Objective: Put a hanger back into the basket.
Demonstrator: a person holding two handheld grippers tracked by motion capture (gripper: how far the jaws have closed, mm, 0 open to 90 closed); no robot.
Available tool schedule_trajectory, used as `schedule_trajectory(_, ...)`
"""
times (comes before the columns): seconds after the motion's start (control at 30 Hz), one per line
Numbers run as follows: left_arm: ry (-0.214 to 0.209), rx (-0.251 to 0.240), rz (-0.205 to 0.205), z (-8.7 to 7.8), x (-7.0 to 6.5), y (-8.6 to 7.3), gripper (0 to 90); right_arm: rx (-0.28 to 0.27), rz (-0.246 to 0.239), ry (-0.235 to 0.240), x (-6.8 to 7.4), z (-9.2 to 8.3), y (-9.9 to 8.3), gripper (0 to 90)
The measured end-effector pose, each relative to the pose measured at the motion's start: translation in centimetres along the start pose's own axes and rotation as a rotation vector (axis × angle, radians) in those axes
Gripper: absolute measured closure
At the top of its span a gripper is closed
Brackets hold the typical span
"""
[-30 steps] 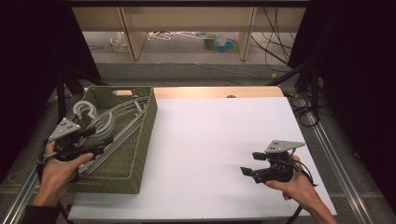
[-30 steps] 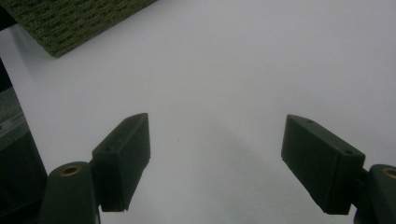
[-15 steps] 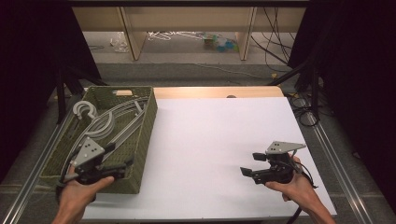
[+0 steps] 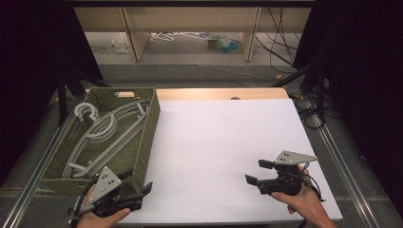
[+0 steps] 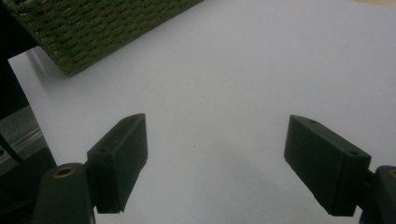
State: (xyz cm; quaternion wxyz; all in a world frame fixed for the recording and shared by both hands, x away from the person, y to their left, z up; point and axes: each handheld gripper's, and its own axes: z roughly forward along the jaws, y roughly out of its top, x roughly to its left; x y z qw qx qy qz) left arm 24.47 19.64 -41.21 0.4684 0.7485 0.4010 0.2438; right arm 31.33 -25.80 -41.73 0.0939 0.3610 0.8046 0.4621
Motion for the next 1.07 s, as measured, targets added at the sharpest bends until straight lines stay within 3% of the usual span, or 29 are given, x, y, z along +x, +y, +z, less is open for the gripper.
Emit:
schedule_trajectory(0.1, -0.03, -0.011, -0.003, 0.4, -0.4, -0.2, 21.6, -0.025, -0.007, -0.007, 0.5, 0.0, -0.5, 21.7)
schedule_trajectory(0.13, -0.036, -0.028, 0.014, 0.4, -0.4, -0.2, 21.6, -0.022, -0.007, -0.007, 0.6, -0.1, -0.6, 21.7)
schedule_trajectory(0.37, -0.035, -0.058, 0.006, 0.4, -0.2, -0.5, 20.8, -0.013, -0.025, -0.009, 1.4, -0.3, -1.6, 21.4)
schedule_trajectory(0.4, -0.034, -0.056, 0.011, 0.5, 0.0, -0.6, 20.7, -0.024, -0.038, -0.025, 1.5, -0.3, -1.7, 21.2)
schedule_trajectory(0.7, -0.033, -0.057, -0.005, 0.7, 0.1, -0.7, 20.2, -0.038, -0.019, -0.024, 1.1, -0.5, -1.8, 20.5)
schedule_trajectory(0.77, -0.034, -0.053, 0.014, 0.7, 0.2, -0.6, 20.2, -0.043, -0.018, -0.031, 1.2, -0.6, -1.9, 20.5)
schedule_trajectory(0.83, -0.036, -0.051, -0.003, 0.8, 0.1, -0.6, 20.2, -0.042, -0.02, -0.034, 1.2, -0.6, -1.9, 20.5)
schedule_trajectory(0.93, -0.044, -0.051, 0.013, 0.9, 0.2, -0.6, 20.2, -0.056, -0.015, -0.029, 1.1, -0.5, -2.0, 20.5)
schedule_trajectory(1.03, -0.057, -0.058, -0.014, 1.1, 0.2, -0.6, 20.1, -0.054, -0.012, -0.037, 1.1, -0.6, -2.1, 20.4)
schedule_trajectory(1.07, -0.059, -0.055, 0.004, 1.1, 0.3, -0.6, 19.8, -0.045, -0.007, -0.038, 1.1, -0.8, -2.1, 20.3)
